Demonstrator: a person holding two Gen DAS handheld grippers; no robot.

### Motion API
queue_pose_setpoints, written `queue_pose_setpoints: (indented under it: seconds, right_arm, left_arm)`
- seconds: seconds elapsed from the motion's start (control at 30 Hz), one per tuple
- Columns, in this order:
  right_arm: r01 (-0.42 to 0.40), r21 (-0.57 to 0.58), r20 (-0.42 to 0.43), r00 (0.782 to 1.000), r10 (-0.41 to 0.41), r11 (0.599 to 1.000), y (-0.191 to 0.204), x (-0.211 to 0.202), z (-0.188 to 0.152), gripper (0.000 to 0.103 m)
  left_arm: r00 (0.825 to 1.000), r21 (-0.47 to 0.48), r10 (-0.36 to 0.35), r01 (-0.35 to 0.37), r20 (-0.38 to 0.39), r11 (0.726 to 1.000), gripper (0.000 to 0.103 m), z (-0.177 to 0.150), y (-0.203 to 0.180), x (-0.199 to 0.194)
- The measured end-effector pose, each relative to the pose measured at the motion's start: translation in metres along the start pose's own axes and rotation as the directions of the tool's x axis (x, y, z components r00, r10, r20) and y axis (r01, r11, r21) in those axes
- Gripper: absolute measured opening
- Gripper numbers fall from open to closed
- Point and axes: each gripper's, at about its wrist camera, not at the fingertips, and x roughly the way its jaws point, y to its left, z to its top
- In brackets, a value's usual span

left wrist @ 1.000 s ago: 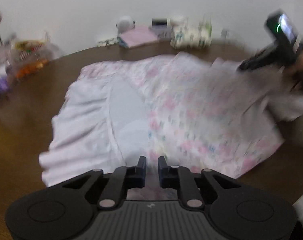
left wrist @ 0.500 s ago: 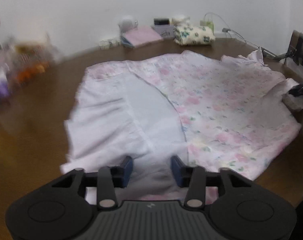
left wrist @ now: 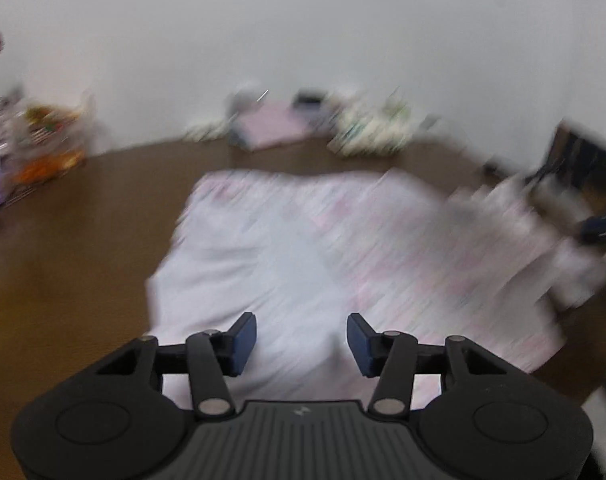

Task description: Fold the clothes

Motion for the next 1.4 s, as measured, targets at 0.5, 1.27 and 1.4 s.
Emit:
queue_pose_setpoints:
  seconds: [0.5, 1.27, 1.4]
  right_arm:
    - [-0.025, 0.161, -0.091, 0.995, 0.04, 0.987, 0.012, 0.049, -0.004, 0.01]
    - [0.173, 0.185, -0.006, 0.985, -0.175, 0.967, 0.009, 0.025, -0.021, 0.008]
    - [0.126, -0.1, 0.056, 0.991, -0.121, 0.987, 0.039, 0.003, -0.029, 0.033]
  left_arm:
    - [0.99, 0.05, -0.06, 0.067, -0.124, 0.997, 0.033, -0.023, -0.048, 0.044]
    - [0.993, 0.048, -0.046, 0.052, -0.109, 0.998, 0.035, -0.022, -0.049, 0.047]
    - [0.993, 0.063, -0.047, 0.054, -0.108, 0.997, 0.038, -0.021, -0.051, 0.049]
